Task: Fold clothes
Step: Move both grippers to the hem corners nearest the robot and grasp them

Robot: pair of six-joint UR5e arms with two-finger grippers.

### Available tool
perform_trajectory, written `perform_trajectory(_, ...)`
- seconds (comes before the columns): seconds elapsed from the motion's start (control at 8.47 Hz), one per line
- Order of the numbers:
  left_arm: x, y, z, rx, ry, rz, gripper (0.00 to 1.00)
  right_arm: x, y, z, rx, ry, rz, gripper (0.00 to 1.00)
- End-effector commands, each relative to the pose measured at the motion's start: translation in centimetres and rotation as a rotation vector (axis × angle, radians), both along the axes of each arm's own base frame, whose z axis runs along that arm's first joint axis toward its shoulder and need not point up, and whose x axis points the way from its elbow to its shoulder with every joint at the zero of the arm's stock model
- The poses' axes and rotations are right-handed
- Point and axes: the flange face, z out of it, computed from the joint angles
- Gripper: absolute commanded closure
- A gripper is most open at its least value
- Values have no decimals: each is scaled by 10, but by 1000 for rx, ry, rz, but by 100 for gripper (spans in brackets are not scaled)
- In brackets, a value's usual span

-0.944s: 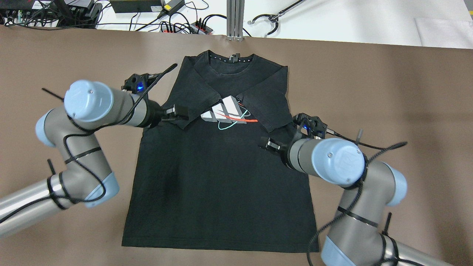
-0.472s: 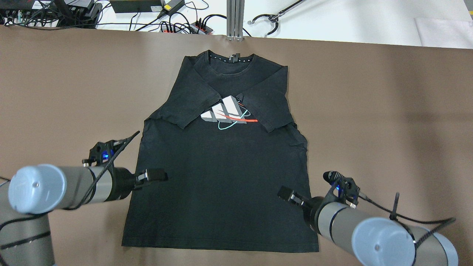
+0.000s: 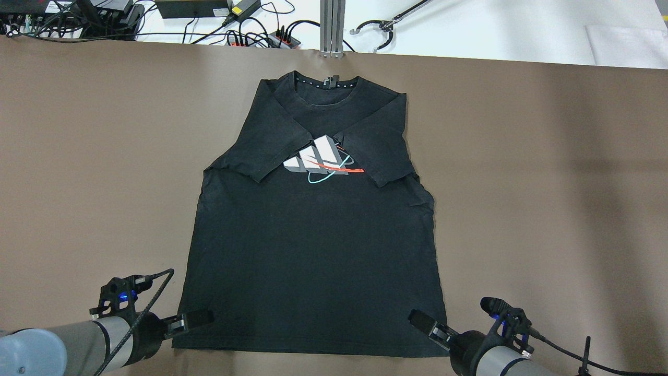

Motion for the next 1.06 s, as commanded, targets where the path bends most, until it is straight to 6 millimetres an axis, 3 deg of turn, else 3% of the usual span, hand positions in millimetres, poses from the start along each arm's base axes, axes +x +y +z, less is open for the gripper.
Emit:
perform_trajectory(0.0,5,13,48,1,-76,13,5,8,5,14,15,-8,-2,7)
perform_trajectory(0.47,15,18,56,3,-70,26,8,8,5,12,18,-11,-3,6)
perform_trajectory(0.59,15,18,55,3,-62,26,21,8,5,12,18,-11,-3,6)
perform_trajectory(0.71,15,19,57,4,-64,29,43,7,5,11,18,-13,-3,6)
perform_trajectory(0.94,17,22,57,4,-65,35,51,7,5,13,18,-10,-3,6)
